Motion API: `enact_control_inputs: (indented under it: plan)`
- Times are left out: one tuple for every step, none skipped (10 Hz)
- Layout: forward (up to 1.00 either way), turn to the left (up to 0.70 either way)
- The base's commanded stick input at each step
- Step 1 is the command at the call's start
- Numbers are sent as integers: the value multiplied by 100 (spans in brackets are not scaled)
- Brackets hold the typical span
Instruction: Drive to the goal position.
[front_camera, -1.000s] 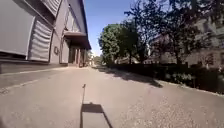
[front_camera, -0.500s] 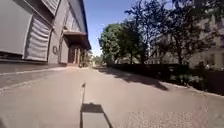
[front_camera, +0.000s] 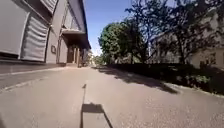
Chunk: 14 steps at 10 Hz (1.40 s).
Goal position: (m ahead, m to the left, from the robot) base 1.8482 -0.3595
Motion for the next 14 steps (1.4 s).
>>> enact_control_inputs:
  plan:
    - [70,-1]
    - [70,-1]
    - [70,-4]
    - [70,-11]
    - [70,-19]
    - [70,-27]
    - [70,-34]
    - [70,-36]
    - [70,-36]
    - [70,-36]
    - [70,-31]
    - [70,-13]
    - [70,-9]
    - [70,-5]
